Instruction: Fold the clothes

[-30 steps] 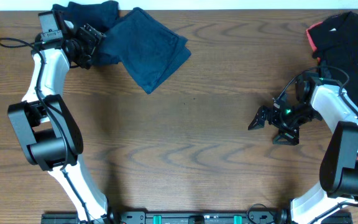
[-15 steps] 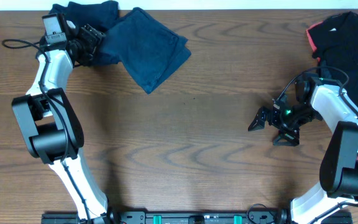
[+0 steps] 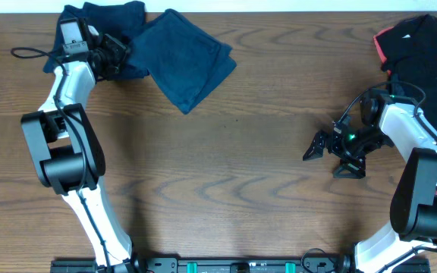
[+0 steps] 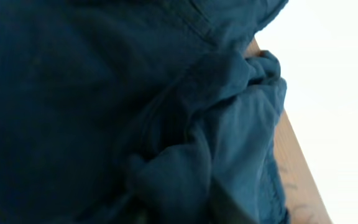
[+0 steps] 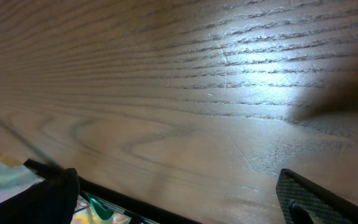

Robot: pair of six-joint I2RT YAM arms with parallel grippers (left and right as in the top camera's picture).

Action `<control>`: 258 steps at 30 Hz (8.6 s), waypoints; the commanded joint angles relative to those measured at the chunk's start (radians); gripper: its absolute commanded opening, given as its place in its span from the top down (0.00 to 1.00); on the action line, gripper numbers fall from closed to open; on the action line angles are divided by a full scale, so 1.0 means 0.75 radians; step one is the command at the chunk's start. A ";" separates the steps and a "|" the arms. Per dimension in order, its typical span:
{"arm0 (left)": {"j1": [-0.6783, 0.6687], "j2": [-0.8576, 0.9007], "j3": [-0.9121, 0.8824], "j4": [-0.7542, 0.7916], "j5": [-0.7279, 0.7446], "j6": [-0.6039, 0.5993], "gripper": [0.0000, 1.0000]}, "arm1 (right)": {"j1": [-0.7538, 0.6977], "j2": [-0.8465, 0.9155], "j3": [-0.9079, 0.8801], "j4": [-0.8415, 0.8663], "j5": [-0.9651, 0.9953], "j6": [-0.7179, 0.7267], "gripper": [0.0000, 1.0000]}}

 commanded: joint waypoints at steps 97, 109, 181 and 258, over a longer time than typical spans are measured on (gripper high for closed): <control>0.330 0.179 0.536 -0.304 -0.214 0.791 0.94 | 0.024 -0.004 0.004 -0.123 0.010 -0.039 0.01; 0.373 0.336 0.533 -0.434 -0.431 0.846 0.88 | 0.029 -0.004 0.004 -0.134 0.010 -0.039 0.01; 0.067 -0.297 0.536 -0.686 0.348 0.794 0.05 | 0.090 -0.019 0.005 -0.048 -0.140 -0.048 0.01; 0.067 -2.372 -0.955 -1.311 -0.243 0.678 0.02 | 0.111 -1.761 -0.509 0.136 0.156 0.297 0.01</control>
